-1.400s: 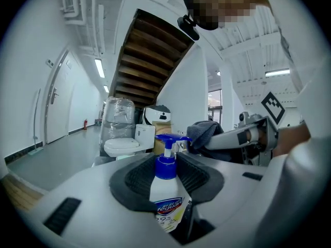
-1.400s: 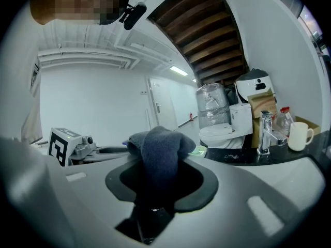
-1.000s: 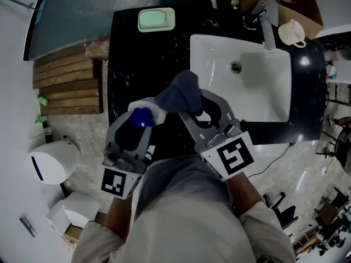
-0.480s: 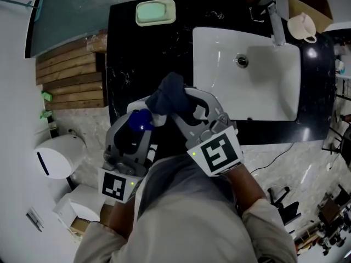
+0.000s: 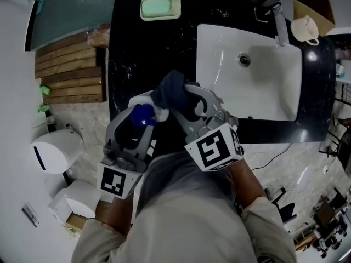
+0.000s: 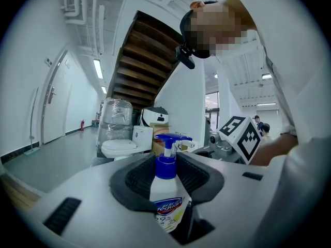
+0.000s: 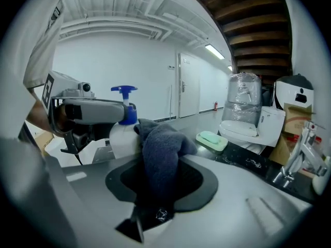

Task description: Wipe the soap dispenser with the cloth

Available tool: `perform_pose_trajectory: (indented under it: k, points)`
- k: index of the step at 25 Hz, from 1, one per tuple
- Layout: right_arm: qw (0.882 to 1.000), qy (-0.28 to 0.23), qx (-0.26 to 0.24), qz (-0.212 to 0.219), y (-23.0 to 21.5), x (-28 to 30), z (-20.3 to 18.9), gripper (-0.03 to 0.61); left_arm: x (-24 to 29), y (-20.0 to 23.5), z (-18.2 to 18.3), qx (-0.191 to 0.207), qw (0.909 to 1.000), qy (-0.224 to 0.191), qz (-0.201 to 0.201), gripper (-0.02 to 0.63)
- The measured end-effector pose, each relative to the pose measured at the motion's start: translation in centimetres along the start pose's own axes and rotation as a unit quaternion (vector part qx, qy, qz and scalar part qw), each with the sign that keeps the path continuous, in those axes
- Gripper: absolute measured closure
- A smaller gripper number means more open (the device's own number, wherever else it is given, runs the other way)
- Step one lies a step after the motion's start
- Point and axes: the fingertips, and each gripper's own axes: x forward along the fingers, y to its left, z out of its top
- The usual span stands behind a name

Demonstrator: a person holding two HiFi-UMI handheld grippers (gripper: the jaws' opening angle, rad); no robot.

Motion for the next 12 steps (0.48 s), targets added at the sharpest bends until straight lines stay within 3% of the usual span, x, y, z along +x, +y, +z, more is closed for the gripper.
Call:
perform_pose_trajectory:
  k: [12]
  points:
    - [0.995, 0.044, -0.084, -0.038, 1.03, -0.24, -0.99, 0.463, -0.09, 0.18, -0.15, 0.009, 0.9988, 0.014, -0.046, 0.489]
